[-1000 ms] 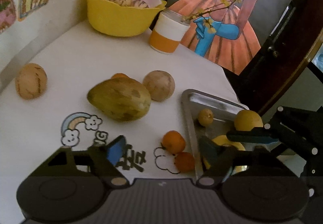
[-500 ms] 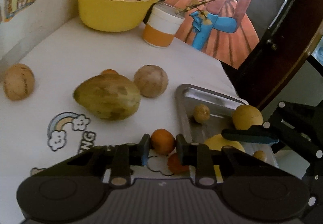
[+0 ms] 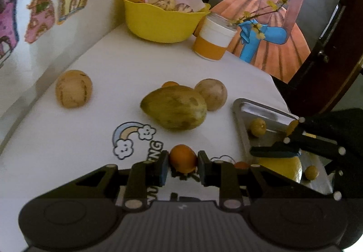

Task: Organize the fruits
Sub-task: 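Grasp the orange tomato with the left gripper while the right gripper grasps the red tomato, then carry both tomatoes onto the metal tray and open both grippers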

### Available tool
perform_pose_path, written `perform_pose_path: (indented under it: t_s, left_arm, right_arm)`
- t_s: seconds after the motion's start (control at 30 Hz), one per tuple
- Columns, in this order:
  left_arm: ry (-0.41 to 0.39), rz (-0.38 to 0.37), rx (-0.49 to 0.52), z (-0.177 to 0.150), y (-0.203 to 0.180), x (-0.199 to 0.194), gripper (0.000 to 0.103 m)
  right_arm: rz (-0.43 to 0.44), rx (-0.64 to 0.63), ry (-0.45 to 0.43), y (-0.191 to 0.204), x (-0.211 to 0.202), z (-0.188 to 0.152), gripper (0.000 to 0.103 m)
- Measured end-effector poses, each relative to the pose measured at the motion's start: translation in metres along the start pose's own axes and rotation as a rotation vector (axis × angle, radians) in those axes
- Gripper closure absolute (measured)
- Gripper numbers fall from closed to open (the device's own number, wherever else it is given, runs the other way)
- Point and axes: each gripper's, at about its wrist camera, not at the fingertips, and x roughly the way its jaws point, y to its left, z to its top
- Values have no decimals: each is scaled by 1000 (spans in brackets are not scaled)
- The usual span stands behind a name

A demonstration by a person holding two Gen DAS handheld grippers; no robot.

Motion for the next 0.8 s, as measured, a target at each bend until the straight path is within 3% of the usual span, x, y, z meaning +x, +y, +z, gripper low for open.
perform_pose_path:
  t_s: [0.13,0.27,0.43,0.8]
  left_arm:
    - [-14,7,18,-5,0,-4,74]
    - [-21,12,29,-7,-2,-6,74]
    - [-23,12,22,-10,-2,-9,74]
    - [-37,11,-9,-14,-2,-20,74]
  right_arm:
    - [22,-8,51,-3,7,10,64]
    - [61,-4,89,-9,13,16,76]
    - [87,21,101,-12,14,19,78]
    - [31,90,-52,-2,-9,3,79]
